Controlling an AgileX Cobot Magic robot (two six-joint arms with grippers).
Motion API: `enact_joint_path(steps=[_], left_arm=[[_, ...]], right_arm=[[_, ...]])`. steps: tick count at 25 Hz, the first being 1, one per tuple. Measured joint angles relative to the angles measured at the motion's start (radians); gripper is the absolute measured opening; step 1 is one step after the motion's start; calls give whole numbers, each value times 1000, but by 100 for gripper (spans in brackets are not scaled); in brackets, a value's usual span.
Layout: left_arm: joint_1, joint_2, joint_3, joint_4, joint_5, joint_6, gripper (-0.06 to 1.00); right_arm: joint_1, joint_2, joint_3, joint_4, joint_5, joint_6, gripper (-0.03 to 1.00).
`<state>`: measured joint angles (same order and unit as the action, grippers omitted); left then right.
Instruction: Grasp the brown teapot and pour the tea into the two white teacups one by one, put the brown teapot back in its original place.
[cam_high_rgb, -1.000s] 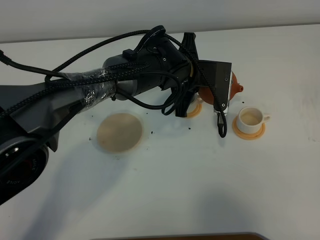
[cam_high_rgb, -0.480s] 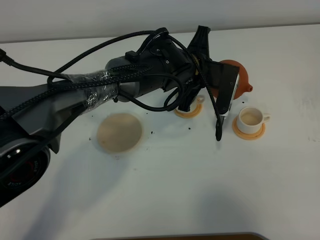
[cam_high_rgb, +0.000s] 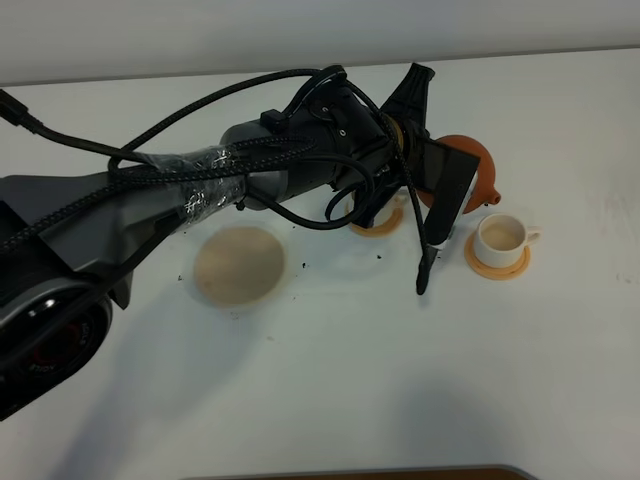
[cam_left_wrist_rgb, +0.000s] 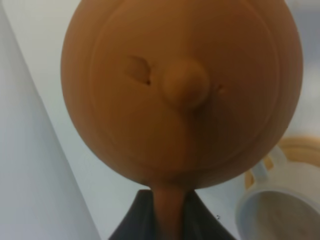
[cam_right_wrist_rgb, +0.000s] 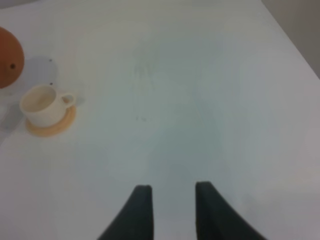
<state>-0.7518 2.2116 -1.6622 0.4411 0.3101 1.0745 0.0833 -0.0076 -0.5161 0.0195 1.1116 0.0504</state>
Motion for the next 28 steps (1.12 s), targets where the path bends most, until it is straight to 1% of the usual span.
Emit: enact_joint_path(steps=[5,10,16,19,28], left_arm=[[0,13,0,25,-27,13,14],[0,13,0,70,-44,23,14],[-6,13,0,100,-51,95,14],[-19,13,0,111,-55,112,14],[-24,20,0,213,-90,122,14]], right_arm=[[0,0,0,0,0,0,24],[0,0,0,0,0,-1,24],[0,0,0,0,0,-1,24],[0,0,0,0,0,-1,24],[0,0,0,0,0,0,24]])
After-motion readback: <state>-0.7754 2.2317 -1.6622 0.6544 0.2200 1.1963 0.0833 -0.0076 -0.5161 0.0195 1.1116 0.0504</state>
